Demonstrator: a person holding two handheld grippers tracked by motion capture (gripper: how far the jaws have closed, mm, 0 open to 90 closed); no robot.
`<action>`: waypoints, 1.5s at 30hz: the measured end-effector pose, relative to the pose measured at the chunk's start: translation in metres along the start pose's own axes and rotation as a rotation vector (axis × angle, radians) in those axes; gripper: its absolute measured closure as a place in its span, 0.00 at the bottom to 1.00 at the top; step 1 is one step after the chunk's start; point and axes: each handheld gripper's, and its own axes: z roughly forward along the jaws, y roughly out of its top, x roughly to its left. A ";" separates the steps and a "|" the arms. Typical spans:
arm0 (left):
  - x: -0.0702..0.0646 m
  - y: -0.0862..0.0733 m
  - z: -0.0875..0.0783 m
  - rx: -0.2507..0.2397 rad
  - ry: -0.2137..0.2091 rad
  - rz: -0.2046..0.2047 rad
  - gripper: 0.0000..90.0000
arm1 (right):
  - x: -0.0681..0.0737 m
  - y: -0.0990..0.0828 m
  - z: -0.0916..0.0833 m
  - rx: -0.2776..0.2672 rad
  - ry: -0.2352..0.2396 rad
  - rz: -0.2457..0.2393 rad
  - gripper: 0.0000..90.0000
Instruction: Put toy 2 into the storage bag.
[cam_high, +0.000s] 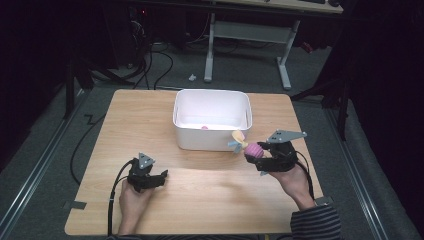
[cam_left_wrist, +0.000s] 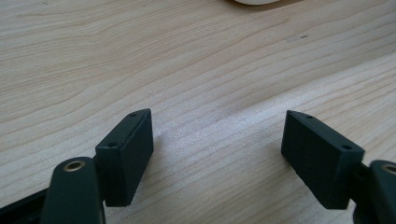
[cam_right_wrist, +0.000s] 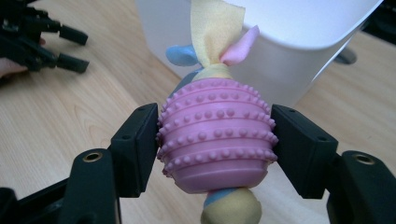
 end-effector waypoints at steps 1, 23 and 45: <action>0.000 0.000 0.000 0.000 0.000 0.000 0.28 | -0.001 0.004 -0.003 -0.009 -0.001 -0.003 0.39; 0.000 0.000 0.000 -0.001 -0.001 0.000 0.28 | -0.023 0.073 -0.006 -0.033 -0.033 -0.043 0.39; 0.000 0.000 0.000 -0.002 0.000 0.000 0.28 | -0.035 0.115 0.055 0.060 -0.065 -0.070 0.39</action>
